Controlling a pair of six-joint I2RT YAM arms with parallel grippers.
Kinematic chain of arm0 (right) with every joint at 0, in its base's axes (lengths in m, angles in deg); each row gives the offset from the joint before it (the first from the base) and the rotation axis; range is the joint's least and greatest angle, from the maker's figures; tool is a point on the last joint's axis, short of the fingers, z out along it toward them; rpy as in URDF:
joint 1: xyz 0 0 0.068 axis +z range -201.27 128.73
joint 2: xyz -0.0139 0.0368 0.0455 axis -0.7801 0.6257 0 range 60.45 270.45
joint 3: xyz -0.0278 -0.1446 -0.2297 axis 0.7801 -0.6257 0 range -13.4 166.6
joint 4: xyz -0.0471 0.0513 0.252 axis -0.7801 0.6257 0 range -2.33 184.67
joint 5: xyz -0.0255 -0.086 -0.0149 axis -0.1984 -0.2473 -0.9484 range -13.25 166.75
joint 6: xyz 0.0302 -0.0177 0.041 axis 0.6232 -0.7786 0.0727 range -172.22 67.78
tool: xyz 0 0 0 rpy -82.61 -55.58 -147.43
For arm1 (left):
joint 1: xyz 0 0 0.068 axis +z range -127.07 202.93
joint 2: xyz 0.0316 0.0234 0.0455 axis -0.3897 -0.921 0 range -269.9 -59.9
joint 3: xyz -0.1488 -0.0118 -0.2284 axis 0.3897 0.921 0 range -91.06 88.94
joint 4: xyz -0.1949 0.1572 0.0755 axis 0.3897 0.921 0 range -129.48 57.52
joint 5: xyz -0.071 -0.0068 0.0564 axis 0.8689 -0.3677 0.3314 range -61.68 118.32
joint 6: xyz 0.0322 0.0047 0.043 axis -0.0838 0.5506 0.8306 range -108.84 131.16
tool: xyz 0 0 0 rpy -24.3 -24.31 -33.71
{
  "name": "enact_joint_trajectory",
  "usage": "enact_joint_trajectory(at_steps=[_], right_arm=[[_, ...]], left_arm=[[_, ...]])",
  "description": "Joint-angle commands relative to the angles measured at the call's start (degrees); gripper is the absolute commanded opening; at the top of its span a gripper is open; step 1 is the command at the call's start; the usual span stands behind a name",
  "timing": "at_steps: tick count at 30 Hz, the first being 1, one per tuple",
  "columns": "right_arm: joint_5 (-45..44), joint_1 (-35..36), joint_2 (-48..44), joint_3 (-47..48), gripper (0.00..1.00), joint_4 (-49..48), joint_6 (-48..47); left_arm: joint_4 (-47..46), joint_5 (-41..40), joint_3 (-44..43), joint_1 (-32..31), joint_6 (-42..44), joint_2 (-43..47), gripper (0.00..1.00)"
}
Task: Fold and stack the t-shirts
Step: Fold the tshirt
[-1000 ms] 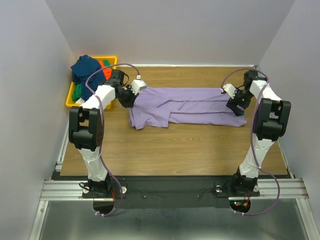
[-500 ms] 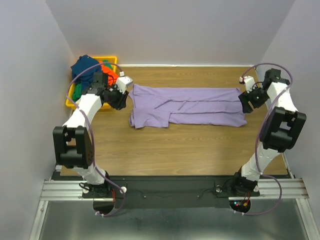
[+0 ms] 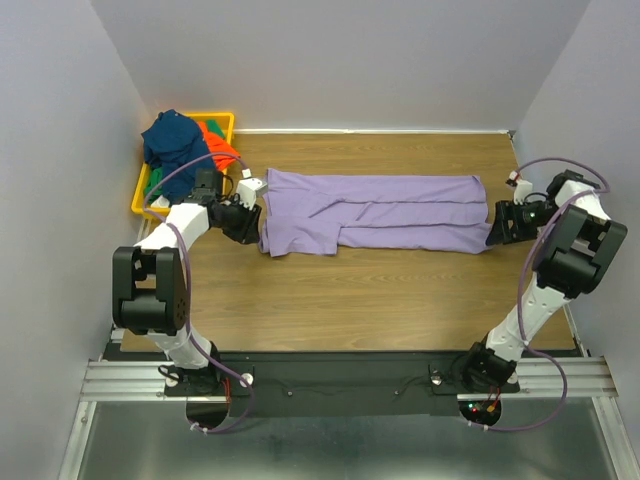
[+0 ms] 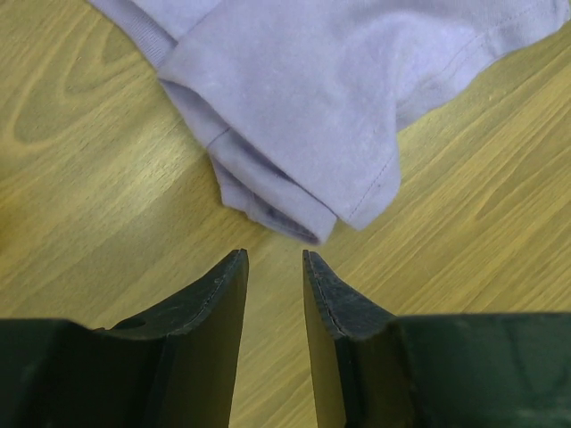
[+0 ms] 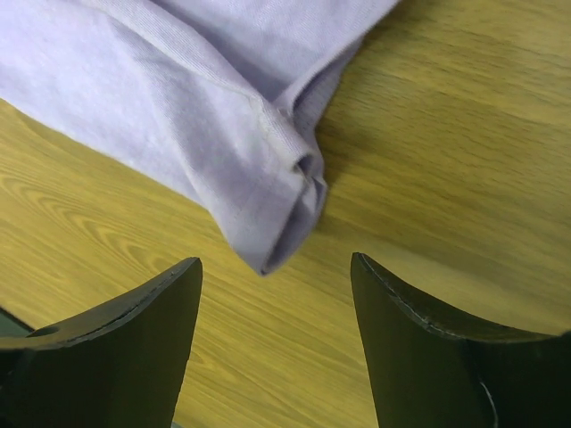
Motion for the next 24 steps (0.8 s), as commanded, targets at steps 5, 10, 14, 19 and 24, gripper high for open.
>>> enact_joint_trajectory(at_steps=[5,10,14,19,24], right_arm=[[5.9,-0.2,4.4,-0.1,0.73,1.4,3.3],[6.4,-0.2,6.2,0.8,0.58,0.7,4.6],[5.9,-0.2,6.5,0.6,0.36,-0.3,5.2],[5.2,-0.2,6.3,0.2,0.19,-0.7,5.1],[4.7,-0.2,5.7,-0.3,0.08,-0.7,4.4]], left_arm=[[-3.3,4.8,-1.3,0.1,-2.5,-4.7,0.43],[-2.9,6.5,-2.2,0.1,-2.9,-6.9,0.42],[-2.6,7.8,-1.9,0.1,-2.5,-7.7,0.42],[-0.6,10.0,-1.7,0.3,-1.0,-7.1,0.42],[0.9,11.5,-1.8,0.7,-0.4,-5.5,0.42]])
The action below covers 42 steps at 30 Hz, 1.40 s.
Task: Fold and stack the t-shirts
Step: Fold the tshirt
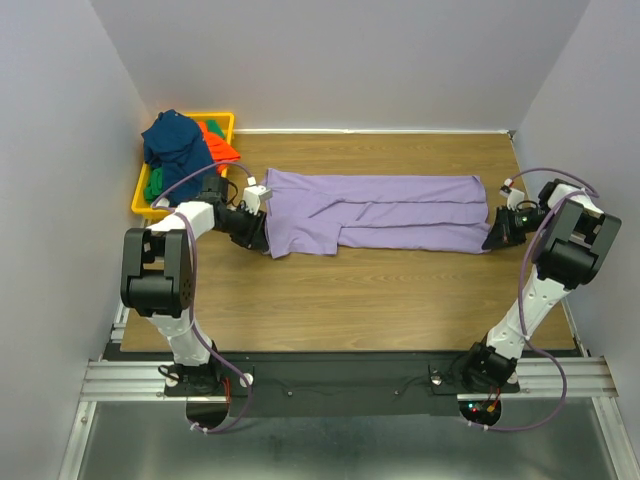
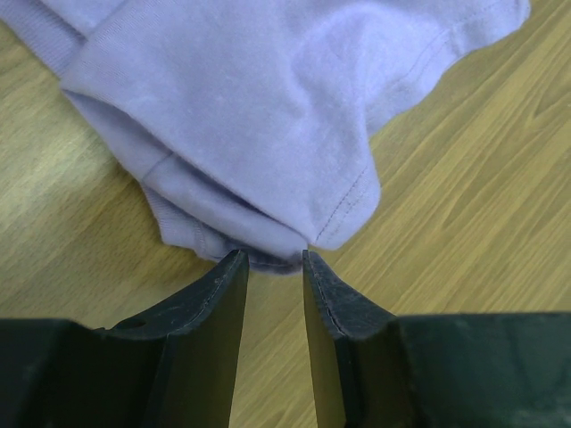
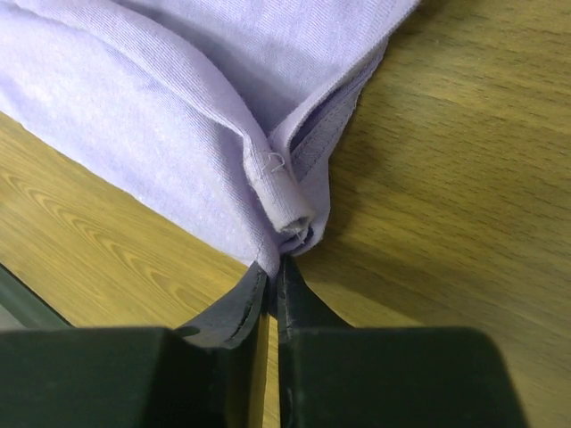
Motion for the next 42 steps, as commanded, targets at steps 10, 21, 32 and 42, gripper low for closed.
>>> enact_joint_trajectory(at_steps=[10,21,32,42], right_arm=[[-2.6,-0.3,-1.7,-0.3,0.0,-0.4,-1.6],[-12.6,-1.0,-5.5,-1.9,0.0,-0.3,-6.4],[-14.7,-1.0,-8.4,-6.6,0.49,1.7,-11.4],[-8.4,-0.2,-18.4,-1.0,0.63,4.8,-10.1]], left_arm=[[2.3,-1.1,-1.6,0.5,0.5,-1.0,0.23],[9.8,-8.7,0.2,2.9,5.8,3.0,0.0],[11.5,-8.7,2.3,4.4,8.5,8.3,0.19],[13.2,-13.5,5.0,-3.9,18.9,23.0,0.33]])
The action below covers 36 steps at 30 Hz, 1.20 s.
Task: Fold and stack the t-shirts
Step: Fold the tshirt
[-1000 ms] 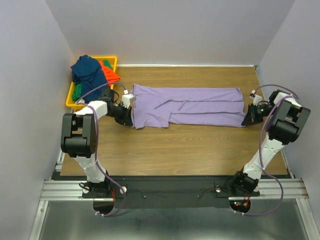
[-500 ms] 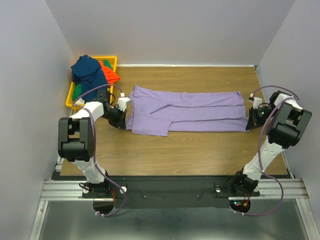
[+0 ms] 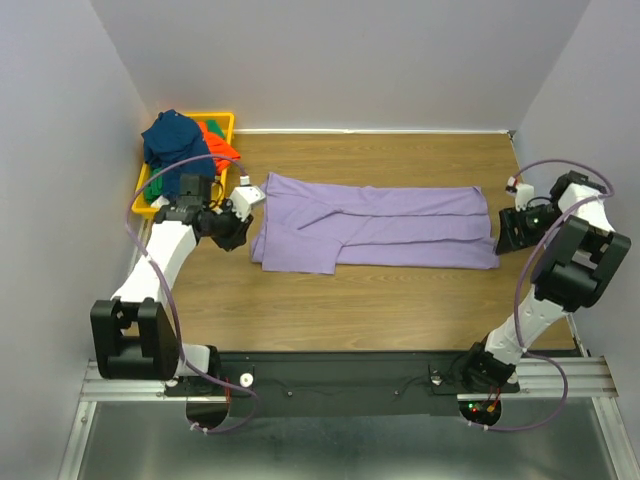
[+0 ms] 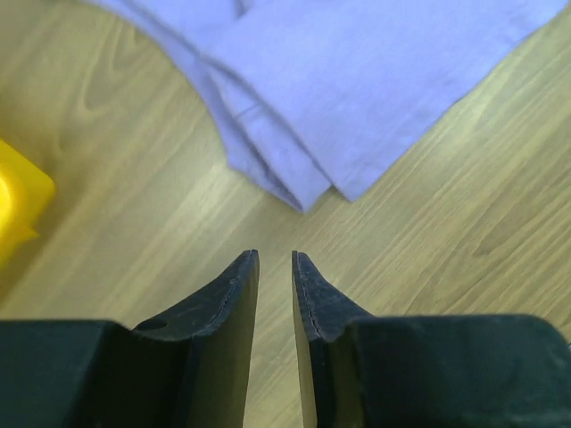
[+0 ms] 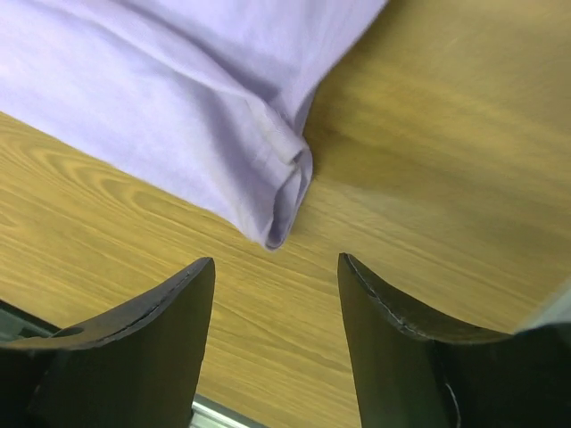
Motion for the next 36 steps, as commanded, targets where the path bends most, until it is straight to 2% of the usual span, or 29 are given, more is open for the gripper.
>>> enact_joint_trajectory(at_steps=[1,6,10,16,23,26,27,30,36], right_arm=[[5.8,1.3,-5.8,4.1,0.63,3.8,0.1],[9.8,5.6,-6.8,2.6,0.59,4.9,3.4],[11.3,7.9,-6.1,0.5,0.56,4.7,4.3],[11.5,8.4,-6.1,-1.5,0.54,4.0,4.4],[10.9,8.5,-6.2,-1.9,0.53,3.4,4.3],[10.7,8.5,-5.9,-1.7,0.51,3.4,4.3],[10.6,8.5,-5.8,-1.4,0.5,3.4,4.2],[10.5,8.5,-5.6,-0.9,0.49,3.5,4.3],[10.1,8.5,-4.9,0.2,0.47,3.4,3.9]], left_arm=[[1.6,-3.9,3.1,-6.5,3.4,1.3,0.33],[-6.5,-7.2,8.4,-14.1,-3.8,-0.4,0.33],[-12.7,-11.4,8.6,-20.5,-10.1,-3.6,0.34],[-17.5,-16.3,8.1,-22.8,-14.0,-9.1,0.34],[-18.1,-18.8,7.9,-25.7,-15.5,-15.1,0.34],[-17.7,-19.6,7.6,-25.8,-15.5,-16.6,0.22],[-17.3,-19.5,7.5,-25.8,-15.4,-16.7,0.12],[-13.8,-17.9,6.6,-25.8,-15.2,-16.0,0.0],[-2.7,-11.8,-5.3,-25.8,-15.3,-12.1,0.0]])
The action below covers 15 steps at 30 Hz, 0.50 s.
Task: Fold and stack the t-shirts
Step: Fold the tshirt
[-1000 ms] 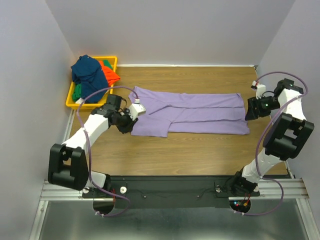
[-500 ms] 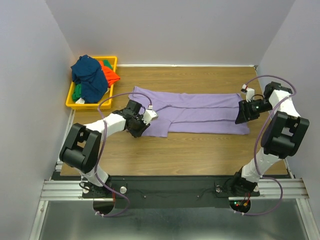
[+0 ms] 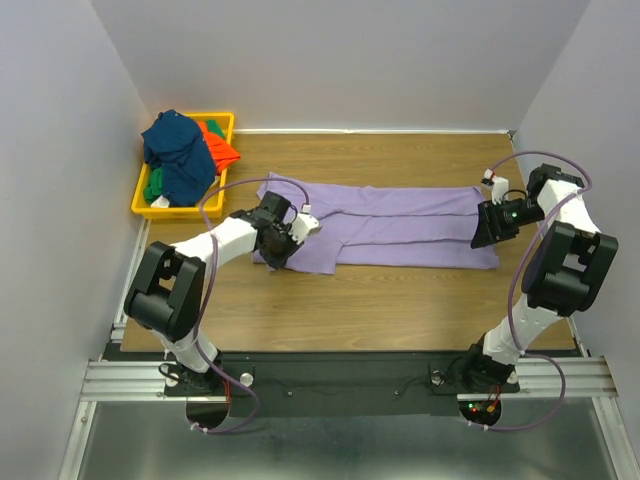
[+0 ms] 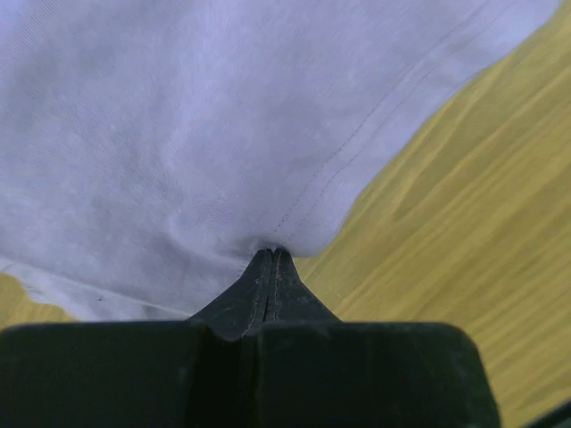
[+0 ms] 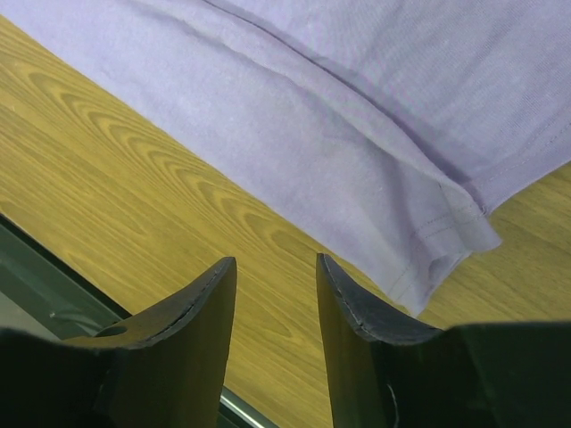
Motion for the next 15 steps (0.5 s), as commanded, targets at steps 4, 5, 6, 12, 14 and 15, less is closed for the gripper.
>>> enact_joint_trajectory(at_steps=[4,5,6,12,14,15], right_arm=[[0.5,0.0,1.5,2.6,0.45,0.1,-0.4],[0.5,0.0,1.9,2.7,0.45,0.1,-0.4],[0.6,0.0,2.0,2.9,0.45,0.1,-0.4],[0.5,0.0,3.0,3.6,0.45,0.2,-0.4],[0.5,0.0,3.1,3.6,0.45,0.4,-0.5],[0.5,0.1,3.1,3.5,0.45,0.4,-0.6]], left_arm=[[10.4,5.2,-16.7,-0.3,-0.6,-0.2,0.0],[10.4,5.2,-18.2,-0.1,-0.3,-1.3,0.0],[10.4,5.1,-19.8,0.1,0.0,-2.4,0.0],[10.1,6.5,-35.7,3.3,0.1,-15.3,0.0],[10.1,7.0,-39.5,4.3,0.0,-18.0,0.0],[10.1,7.3,-41.2,4.7,-0.1,-19.1,0.0]])
